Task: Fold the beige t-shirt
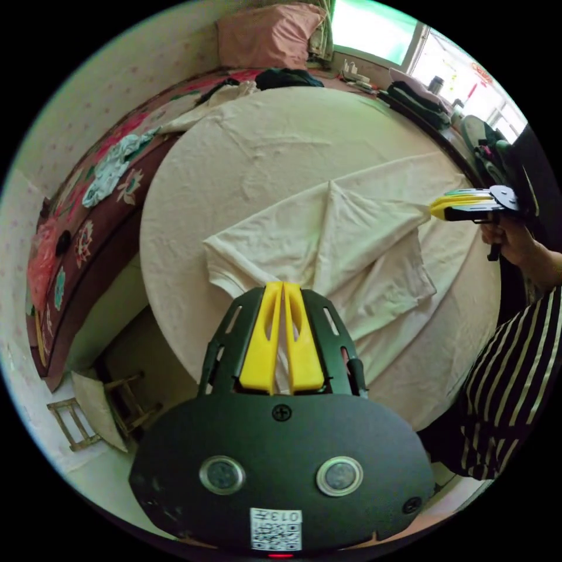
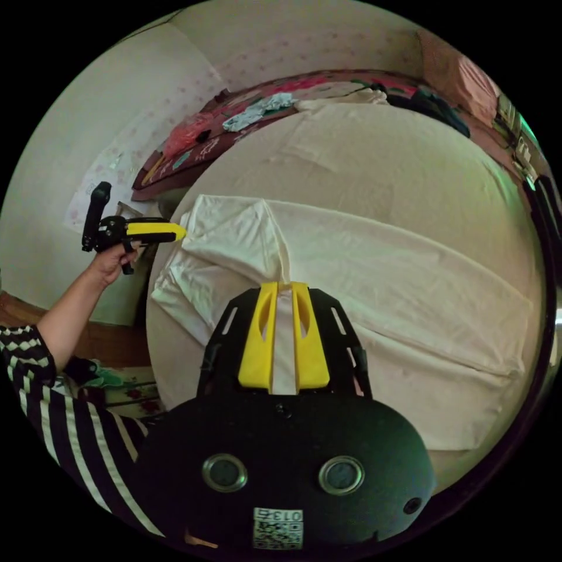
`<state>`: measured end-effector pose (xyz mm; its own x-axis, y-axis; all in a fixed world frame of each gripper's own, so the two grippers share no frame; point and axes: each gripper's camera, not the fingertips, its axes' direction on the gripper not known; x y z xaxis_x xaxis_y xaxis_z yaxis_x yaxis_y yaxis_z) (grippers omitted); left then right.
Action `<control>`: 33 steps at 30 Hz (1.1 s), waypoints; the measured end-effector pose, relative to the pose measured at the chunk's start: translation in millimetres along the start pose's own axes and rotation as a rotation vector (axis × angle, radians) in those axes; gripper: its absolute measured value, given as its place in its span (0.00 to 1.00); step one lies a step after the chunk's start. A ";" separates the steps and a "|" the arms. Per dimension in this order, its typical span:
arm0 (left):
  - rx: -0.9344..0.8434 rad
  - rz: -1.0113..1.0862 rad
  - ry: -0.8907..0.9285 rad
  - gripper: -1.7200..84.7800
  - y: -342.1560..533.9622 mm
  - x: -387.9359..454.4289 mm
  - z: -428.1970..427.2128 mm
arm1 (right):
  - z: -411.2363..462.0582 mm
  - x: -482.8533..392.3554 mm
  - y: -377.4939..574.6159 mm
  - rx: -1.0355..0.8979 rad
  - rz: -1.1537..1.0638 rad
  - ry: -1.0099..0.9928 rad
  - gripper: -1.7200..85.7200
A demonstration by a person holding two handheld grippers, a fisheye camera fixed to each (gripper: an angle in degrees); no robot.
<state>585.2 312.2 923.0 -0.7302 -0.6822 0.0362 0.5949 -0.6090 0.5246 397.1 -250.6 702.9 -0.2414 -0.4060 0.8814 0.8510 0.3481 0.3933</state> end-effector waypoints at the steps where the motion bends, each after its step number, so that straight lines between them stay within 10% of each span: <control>1: 0.035 -0.001 -0.016 0.02 -1.0 4.9 -6.3 | -7.6 -3.4 -0.1 0.015 -0.014 0.037 0.05; 24: 0.068 0.125 -0.087 0.02 19.0 117.5 15.5 | -19.6 -93.9 -40.0 0.136 -0.386 0.214 0.02; 28: 0.013 0.060 -0.123 0.02 33.5 127.6 40.1 | 26.9 -109.4 -55.5 -0.079 -0.477 0.285 0.02; 33: 0.132 -0.173 -0.233 0.03 76.2 117.0 5.2 | -13.2 -116.6 -88.3 0.108 -0.528 0.221 0.03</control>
<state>543.3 188.0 971.6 -0.8832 -0.4526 0.1231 0.4176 -0.6393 0.6456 356.3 -245.1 561.9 -0.5066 -0.7109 0.4879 0.5868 0.1302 0.7992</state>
